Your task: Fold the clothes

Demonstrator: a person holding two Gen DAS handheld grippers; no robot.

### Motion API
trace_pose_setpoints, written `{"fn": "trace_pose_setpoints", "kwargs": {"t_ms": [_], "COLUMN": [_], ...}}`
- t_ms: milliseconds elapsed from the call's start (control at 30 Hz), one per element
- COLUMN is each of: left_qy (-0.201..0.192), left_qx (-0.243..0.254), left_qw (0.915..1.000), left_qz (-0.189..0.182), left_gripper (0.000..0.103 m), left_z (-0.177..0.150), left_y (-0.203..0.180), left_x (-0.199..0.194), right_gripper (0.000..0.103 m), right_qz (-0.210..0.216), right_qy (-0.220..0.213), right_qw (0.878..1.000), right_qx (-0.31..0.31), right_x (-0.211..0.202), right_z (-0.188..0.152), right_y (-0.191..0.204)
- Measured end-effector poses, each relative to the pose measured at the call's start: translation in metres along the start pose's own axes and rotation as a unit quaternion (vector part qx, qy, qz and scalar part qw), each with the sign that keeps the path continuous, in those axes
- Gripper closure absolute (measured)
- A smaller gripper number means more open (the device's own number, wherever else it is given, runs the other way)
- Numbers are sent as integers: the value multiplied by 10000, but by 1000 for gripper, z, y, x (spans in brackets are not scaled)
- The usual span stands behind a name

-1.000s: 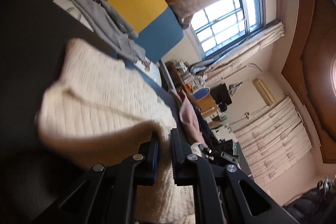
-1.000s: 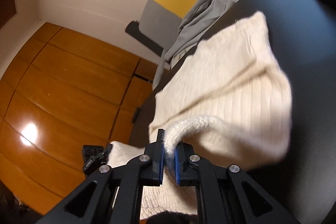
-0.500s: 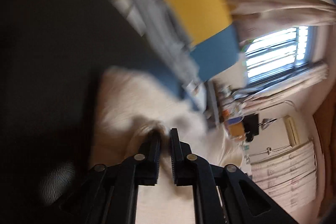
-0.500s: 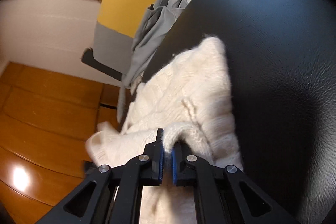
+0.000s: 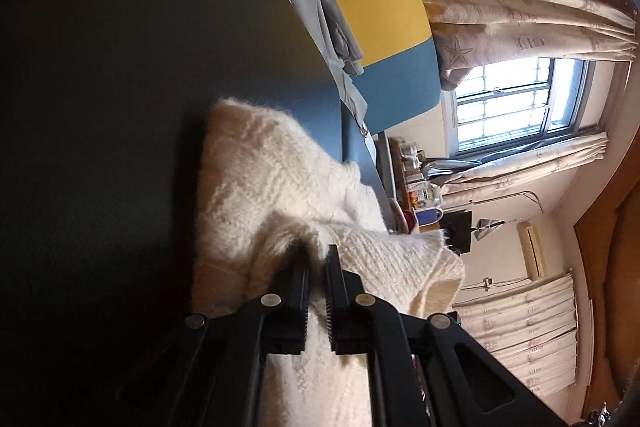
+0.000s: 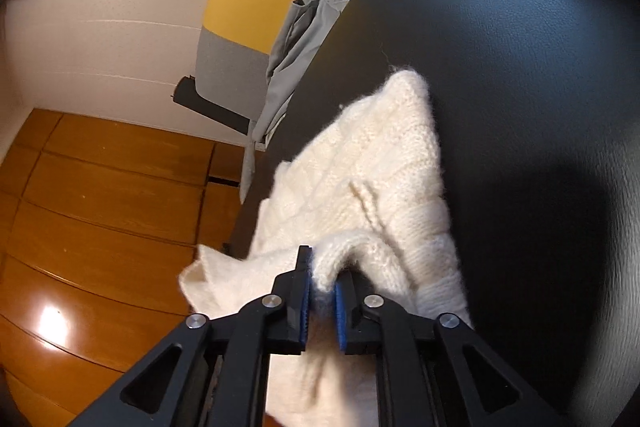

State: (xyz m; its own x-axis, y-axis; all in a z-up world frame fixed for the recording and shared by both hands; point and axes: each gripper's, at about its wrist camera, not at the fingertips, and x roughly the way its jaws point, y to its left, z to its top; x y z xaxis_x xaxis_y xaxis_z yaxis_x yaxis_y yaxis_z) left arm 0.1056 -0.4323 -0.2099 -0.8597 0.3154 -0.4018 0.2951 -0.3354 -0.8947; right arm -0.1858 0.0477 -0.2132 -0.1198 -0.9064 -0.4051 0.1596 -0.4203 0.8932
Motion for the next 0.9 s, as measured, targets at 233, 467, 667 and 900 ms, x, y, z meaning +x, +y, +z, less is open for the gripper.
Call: {"fn": "trace_pose_setpoints", "kwargs": {"t_ms": [233, 467, 667, 900], "left_qy": [214, 321, -71, -8], "left_qx": [232, 147, -27, 732], "left_qw": [9986, 9975, 9984, 9954], "left_qz": [-431, -616, -557, 620], "left_gripper": [81, 81, 81, 73], "left_z": [2, 22, 52, 54], "left_y": [-31, -42, -44, -43], "left_x": [3, 26, 24, 9], "right_gripper": [28, 13, 13, 21], "right_qz": [388, 752, 1060, 71], "right_qy": [369, 743, 299, 13], "right_qw": [9984, 9943, 9936, 9951], "right_qx": [-175, -101, 265, -983], "right_x": [7, 33, 37, 15], "right_z": [-10, -3, 21, 27], "right_y": [33, 45, 42, 77]}}
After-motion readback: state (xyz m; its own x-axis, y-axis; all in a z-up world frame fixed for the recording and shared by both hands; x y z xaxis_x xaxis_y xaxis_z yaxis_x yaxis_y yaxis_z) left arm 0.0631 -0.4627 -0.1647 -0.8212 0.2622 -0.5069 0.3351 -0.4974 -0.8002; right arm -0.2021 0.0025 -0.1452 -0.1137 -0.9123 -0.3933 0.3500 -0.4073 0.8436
